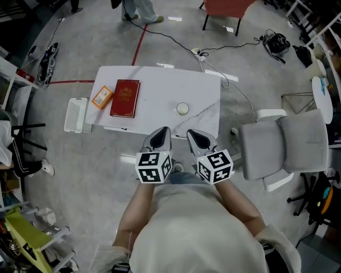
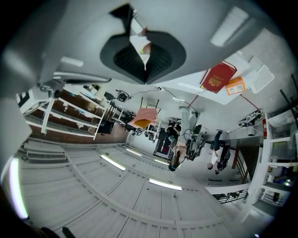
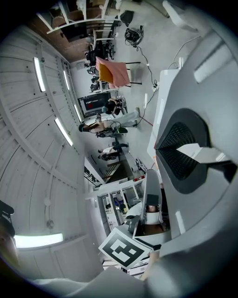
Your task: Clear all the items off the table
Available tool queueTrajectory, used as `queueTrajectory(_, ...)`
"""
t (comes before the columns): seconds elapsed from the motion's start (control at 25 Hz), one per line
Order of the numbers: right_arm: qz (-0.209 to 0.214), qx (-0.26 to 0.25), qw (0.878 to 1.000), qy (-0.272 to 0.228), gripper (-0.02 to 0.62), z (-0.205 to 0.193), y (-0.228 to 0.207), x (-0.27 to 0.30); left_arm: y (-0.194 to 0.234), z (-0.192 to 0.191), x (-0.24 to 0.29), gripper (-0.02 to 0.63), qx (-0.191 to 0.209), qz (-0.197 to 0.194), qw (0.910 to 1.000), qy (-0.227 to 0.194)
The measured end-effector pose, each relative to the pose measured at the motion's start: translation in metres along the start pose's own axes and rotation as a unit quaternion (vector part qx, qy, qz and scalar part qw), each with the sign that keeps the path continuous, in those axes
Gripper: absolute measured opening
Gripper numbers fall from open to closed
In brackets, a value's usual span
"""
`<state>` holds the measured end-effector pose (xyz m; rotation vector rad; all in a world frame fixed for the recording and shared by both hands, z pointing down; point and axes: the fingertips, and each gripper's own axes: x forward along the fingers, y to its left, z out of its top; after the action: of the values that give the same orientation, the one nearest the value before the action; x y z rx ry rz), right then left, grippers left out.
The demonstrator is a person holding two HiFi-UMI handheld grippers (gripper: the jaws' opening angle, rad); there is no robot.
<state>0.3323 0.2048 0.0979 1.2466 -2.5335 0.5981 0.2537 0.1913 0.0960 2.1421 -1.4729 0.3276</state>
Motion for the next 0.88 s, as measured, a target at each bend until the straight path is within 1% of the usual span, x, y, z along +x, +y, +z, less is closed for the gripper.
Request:
queueTrajectory(0.24,-0.007,0.016,1.0,0.005,-0.002,-0.007,-0.021,0.01,0.002,-0.003,0.021,0.01,0.004,0.001,0.9998,0.018)
queueTrajectory(0.44,-0.014,0.016,1.0,0.019,-0.002,-0.023,-0.036,0.027,0.009,-0.012,0.045,0.01,0.013,-0.002,0.9994,0.03)
queueTrajectory(0.88,-0.055,0.026,0.997,0.049,-0.002,-0.06,-0.077,0.077,0.035,-0.044,0.102,0.01,0.026,-0.016,0.9977,0.061)
